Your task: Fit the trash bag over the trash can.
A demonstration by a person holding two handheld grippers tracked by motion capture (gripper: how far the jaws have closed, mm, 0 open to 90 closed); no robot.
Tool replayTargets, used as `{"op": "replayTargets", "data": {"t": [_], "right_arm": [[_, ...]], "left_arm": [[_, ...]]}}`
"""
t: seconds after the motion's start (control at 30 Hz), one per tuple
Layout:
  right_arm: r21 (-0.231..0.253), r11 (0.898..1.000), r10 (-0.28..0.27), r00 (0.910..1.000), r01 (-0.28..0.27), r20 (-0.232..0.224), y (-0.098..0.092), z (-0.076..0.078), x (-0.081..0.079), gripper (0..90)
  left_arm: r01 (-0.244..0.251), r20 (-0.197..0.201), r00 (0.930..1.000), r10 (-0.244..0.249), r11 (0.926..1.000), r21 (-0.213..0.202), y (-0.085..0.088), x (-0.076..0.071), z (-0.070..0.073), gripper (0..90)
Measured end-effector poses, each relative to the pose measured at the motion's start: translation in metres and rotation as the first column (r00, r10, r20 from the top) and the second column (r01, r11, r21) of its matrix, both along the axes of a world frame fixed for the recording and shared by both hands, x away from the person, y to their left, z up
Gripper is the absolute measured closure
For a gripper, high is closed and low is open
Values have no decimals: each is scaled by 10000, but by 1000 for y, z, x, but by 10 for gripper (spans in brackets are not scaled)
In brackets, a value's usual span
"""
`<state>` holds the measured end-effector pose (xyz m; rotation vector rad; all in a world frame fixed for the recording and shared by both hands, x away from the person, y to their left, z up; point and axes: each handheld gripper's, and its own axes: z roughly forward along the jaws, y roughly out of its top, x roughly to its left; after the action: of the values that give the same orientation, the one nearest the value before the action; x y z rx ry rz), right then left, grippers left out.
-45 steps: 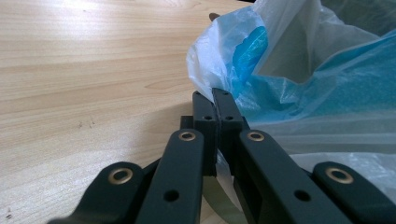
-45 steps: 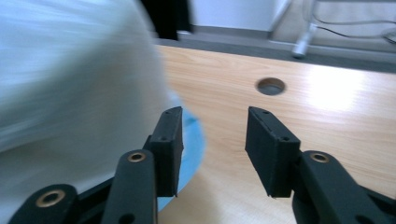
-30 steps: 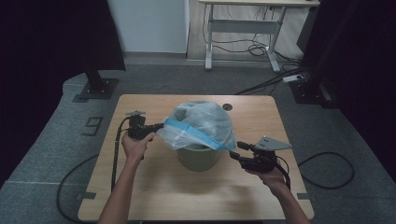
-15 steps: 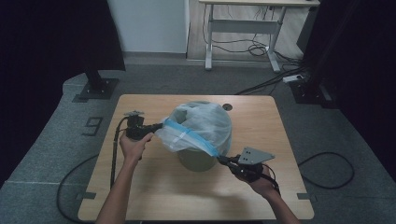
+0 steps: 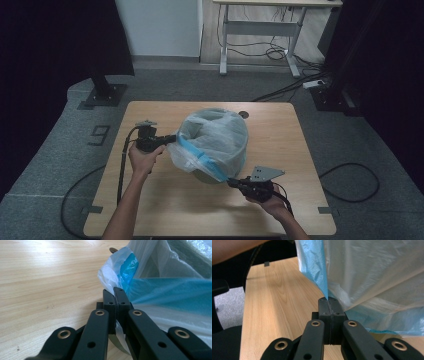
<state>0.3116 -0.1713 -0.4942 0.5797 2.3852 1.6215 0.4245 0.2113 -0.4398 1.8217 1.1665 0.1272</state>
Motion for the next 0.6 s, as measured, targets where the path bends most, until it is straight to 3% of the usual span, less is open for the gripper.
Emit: {"op": "replayTargets", "data": {"t": [0.13,0.17,0.23,0.27,0.4,0.5,0.6], "right_arm": [[-308,9994,-187,9992,176,-358,-2,-8,6,886],[-468,9984,-320,9989,304,-355,-2,-11,7,886],[-1083,9914,-763,9969,736,-207,-4,-17,10,885],[-1381,9860,-968,9951,930,-215,-5,-22,11,885],[-1430,9785,-1607,9838,1483,-790,-15,-38,20,885],[-1622,9637,-2318,9659,2119,-1151,-23,-47,28,885],[-1685,9564,-2597,9587,2387,-1162,-26,-49,32,885]], "left_arm": [[190,-209,9996,-188,9998,64,-4,-1,-3,887],[256,-333,9991,-247,9993,263,-6,-1,-4,885],[311,-445,9986,-278,9968,734,-9,-2,-8,885],[348,-538,9981,-310,9969,706,-9,-2,-11,886],[277,-714,9972,-233,9977,612,-10,1,-18,887],[261,-940,9954,-200,9976,646,-14,6,-24,887],[248,-1113,9936,-180,9979,600,-17,10,-30,886]]}}
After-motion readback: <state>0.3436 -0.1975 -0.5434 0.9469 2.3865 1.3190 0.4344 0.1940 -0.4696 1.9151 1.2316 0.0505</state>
